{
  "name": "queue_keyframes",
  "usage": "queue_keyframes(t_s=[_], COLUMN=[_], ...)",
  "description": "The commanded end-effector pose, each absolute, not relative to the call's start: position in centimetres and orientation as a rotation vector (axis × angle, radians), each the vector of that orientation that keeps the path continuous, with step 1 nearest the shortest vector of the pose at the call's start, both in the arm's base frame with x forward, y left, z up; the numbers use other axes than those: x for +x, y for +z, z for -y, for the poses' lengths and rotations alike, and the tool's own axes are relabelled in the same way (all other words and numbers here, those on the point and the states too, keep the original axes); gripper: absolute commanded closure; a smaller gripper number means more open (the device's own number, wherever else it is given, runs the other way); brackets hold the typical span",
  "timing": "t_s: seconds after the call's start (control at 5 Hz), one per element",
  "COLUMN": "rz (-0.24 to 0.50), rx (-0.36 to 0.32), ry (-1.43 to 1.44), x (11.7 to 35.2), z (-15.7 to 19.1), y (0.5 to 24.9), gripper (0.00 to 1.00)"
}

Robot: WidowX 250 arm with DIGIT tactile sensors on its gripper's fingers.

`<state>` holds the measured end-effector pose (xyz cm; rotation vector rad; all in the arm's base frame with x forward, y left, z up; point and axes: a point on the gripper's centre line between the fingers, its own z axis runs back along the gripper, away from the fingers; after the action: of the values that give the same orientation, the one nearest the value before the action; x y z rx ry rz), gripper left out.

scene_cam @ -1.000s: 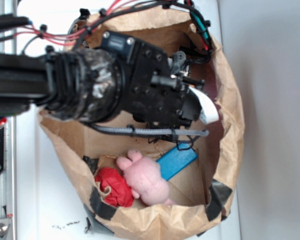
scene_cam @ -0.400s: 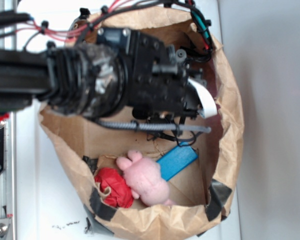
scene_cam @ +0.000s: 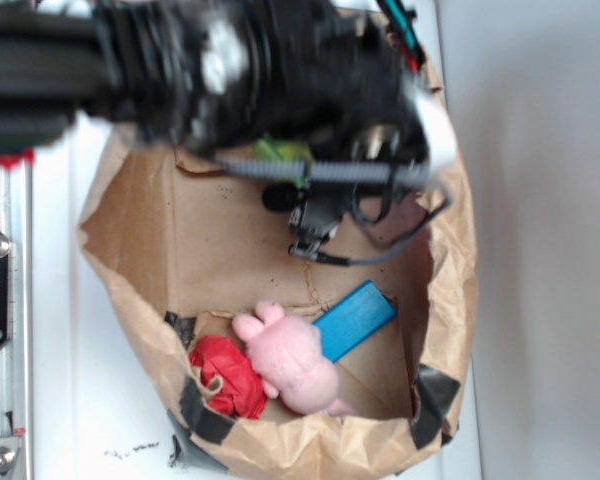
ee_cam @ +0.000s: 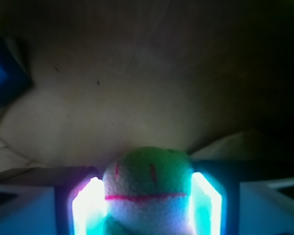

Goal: Grab the green animal.

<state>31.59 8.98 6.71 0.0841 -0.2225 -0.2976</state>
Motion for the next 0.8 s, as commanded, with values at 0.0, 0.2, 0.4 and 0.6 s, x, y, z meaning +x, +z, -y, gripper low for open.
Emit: queue_keyframes(t_s=[0.0, 0.2, 0.4, 0.6], rz=[0.352, 0.335, 0.251, 0.147], rx=[0.065, 0.076, 0.111, 0.110], ry=[-0.278, -0.278, -0.207, -0.147], x=[29.2, 27.2, 26.3, 26.0], z=[-8.5, -6.9, -6.1, -5.6], y=[14.0, 15.5, 17.2, 18.7], gripper=[1.00, 1.00, 1.00, 1.00])
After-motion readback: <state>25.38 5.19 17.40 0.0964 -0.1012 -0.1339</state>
